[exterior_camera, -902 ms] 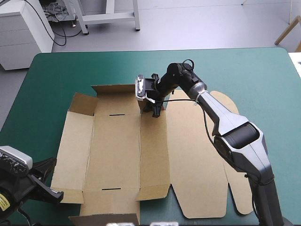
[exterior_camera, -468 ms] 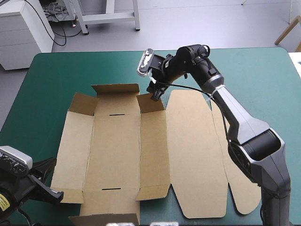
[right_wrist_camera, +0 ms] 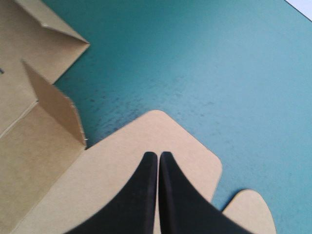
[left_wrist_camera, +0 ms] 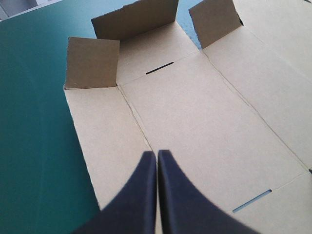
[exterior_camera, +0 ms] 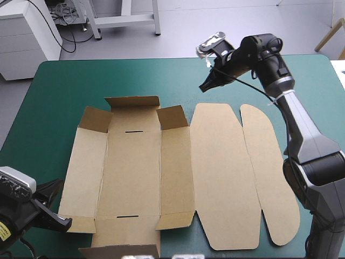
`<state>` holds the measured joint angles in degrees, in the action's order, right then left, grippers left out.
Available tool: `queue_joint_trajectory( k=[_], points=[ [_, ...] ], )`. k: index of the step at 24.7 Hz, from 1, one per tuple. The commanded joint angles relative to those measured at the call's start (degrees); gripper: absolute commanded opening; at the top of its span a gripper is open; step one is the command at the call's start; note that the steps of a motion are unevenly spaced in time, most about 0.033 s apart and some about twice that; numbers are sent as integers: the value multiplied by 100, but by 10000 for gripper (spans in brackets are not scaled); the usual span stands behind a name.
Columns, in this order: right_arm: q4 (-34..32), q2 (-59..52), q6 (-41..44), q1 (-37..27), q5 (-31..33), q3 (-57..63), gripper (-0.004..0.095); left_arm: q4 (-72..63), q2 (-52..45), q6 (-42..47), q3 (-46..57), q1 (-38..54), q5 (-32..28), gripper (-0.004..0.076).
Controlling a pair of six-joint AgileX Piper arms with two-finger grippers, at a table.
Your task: Fold the box
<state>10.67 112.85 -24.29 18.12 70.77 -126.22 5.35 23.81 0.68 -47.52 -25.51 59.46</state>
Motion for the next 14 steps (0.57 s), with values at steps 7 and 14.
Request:
queue_joint_trajectory(
  k=[7,14],
  points=[
    [401,-763,626,-1112,-186,110,-19,119,324,468,-180,-22,-429,-10],
    [519,-2299,174,-1677,-186,2144,-19,763,1646,558,-319,-22,-441,-7]
  ],
)
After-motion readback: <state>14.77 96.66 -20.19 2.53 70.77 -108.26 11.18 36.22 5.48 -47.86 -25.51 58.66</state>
